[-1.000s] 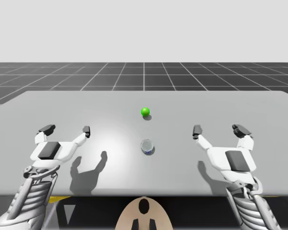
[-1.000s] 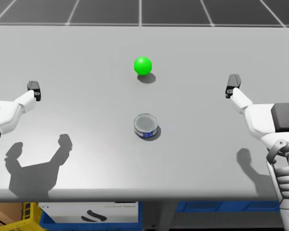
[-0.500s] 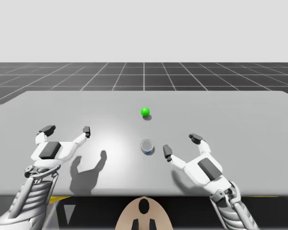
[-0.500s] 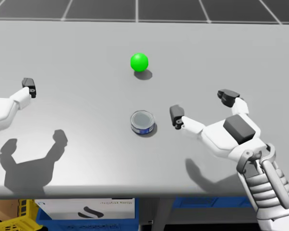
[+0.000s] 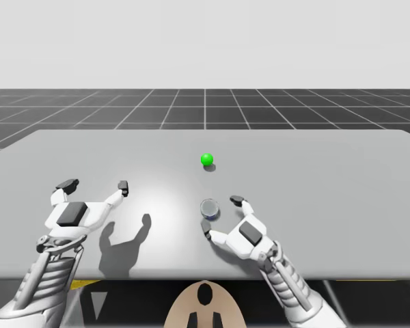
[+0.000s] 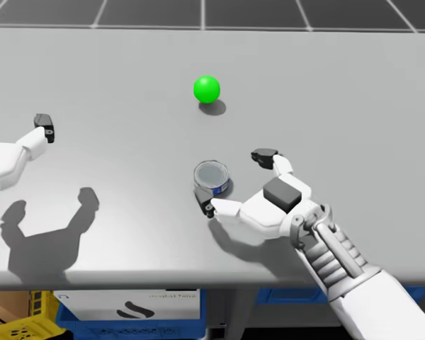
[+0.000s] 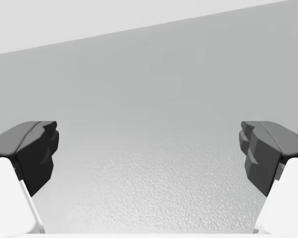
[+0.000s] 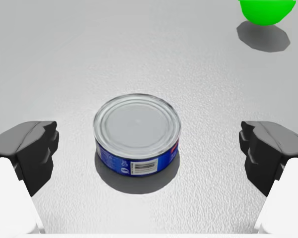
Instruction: Watch the red light. When it turns green, pick up the object.
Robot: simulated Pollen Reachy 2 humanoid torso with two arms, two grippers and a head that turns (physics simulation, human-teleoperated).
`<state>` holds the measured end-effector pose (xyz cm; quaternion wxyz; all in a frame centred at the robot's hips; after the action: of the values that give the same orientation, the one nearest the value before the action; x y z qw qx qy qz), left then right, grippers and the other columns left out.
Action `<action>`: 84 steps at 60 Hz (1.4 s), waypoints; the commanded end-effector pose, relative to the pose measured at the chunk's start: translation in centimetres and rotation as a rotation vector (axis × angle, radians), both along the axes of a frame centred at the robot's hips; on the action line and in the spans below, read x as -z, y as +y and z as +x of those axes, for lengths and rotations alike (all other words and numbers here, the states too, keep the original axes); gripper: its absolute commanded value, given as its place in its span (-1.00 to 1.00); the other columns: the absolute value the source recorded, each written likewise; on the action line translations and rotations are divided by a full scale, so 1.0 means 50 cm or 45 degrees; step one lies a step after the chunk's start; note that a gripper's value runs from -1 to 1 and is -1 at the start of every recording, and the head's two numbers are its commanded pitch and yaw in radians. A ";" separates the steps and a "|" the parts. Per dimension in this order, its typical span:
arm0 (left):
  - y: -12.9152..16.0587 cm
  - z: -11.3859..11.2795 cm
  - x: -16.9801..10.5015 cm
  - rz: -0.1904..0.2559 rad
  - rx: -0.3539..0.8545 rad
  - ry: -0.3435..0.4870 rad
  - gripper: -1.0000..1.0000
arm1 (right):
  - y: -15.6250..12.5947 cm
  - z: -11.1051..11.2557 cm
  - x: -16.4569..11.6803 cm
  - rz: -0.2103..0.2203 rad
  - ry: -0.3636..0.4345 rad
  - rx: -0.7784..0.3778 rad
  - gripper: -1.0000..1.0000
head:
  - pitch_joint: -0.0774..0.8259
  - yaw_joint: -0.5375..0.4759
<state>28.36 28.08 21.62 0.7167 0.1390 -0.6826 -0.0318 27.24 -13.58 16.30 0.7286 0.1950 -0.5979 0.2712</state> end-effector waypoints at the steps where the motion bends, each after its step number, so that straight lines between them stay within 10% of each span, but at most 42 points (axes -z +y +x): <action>1: 0.001 0.001 0.001 0.003 -0.002 0.001 -1.00 | 0.072 0.028 0.024 0.016 0.026 -0.061 -1.00 | 0.72 0.01; 28: 0.001 0.000 0.001 0.004 -0.001 0.000 -1.00 | 0.146 0.075 0.079 -0.049 0.128 -0.158 -1.00 | 0.74 0.03; 30: 0.001 0.000 0.001 0.003 -0.001 0.000 -1.00 | 0.145 0.075 0.080 -0.055 0.100 -0.149 -0.67 | 0.74 0.03; 31: 0.001 0.000 0.001 0.004 -0.001 0.000 -1.00 | 0.146 0.071 0.082 -0.024 0.097 -0.137 0.49 | 0.74 0.03; 34: 0.000 0.001 0.002 0.006 0.000 0.001 -1.00 | 0.146 0.069 0.081 -0.025 0.102 -0.152 1.00 | 0.73 0.03; 49: 0.000 0.001 0.003 0.009 0.001 0.005 -1.00 | 0.142 0.068 0.084 -0.023 0.107 -0.160 0.98 | 0.64 0.02; 71: -0.002 0.001 0.006 0.017 -0.002 0.014 -1.00 | 0.139 0.070 0.085 -0.018 0.104 -0.167 0.95 | -0.03 0.01; 84: 0.000 0.002 0.007 0.017 -0.004 0.014 -1.00 | 0.130 0.081 -0.026 0.065 -0.025 -0.147 0.99 | -0.08 -0.01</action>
<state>28.45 28.02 21.29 0.7195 0.1440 -0.6784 -0.0361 31.49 -9.38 14.13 0.7304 0.2094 -0.5664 0.3192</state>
